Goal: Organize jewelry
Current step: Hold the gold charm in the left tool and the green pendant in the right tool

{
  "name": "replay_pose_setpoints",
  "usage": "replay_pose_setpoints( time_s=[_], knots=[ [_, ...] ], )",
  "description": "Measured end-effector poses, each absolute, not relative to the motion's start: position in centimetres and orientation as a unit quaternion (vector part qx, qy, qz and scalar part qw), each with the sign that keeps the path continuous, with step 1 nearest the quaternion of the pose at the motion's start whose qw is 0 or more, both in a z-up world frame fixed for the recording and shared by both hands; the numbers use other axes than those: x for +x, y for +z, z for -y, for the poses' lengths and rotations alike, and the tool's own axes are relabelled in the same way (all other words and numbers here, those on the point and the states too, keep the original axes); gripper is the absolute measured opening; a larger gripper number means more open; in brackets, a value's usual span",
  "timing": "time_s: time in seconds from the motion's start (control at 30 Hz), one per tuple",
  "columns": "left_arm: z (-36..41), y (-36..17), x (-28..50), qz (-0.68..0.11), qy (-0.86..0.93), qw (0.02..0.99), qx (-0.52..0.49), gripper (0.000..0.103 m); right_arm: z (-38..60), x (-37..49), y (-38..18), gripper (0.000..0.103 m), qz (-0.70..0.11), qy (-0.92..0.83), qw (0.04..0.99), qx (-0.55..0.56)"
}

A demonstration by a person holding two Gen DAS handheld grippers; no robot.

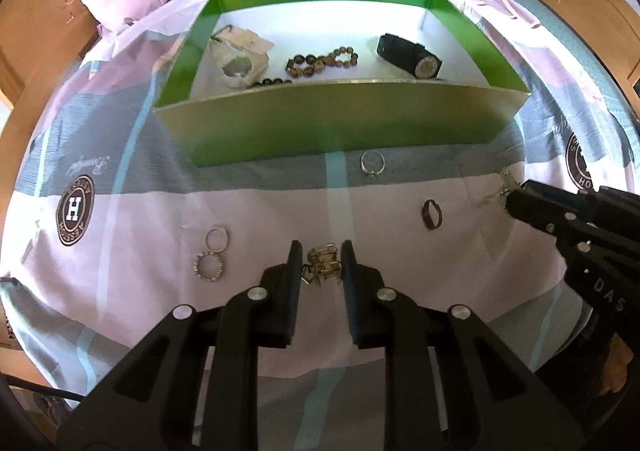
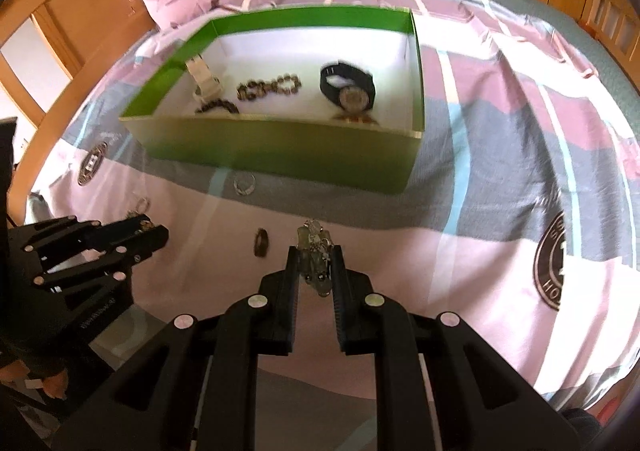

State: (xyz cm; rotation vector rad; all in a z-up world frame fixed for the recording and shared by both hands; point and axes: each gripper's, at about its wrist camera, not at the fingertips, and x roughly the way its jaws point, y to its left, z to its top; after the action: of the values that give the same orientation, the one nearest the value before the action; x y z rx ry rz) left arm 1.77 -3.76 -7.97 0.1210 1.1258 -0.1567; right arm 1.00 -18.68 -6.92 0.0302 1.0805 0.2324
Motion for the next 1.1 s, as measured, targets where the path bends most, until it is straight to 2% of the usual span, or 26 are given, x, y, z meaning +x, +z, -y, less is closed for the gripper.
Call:
replay_pose_setpoints(
  time_s=[0.17, 1.1],
  knots=[
    [3.9, -7.6, 1.4, -0.53, -0.074, 0.843, 0.058, 0.02, 18.4, 0.8, -5.7, 0.016, -0.5, 0.114, 0.858, 0.012],
    [4.5, -7.6, 0.8, -0.53, -0.078, 0.842, 0.062, 0.02, 17.4, 0.5, -6.3, 0.016, -0.511, 0.12, 0.851, 0.002]
  ],
)
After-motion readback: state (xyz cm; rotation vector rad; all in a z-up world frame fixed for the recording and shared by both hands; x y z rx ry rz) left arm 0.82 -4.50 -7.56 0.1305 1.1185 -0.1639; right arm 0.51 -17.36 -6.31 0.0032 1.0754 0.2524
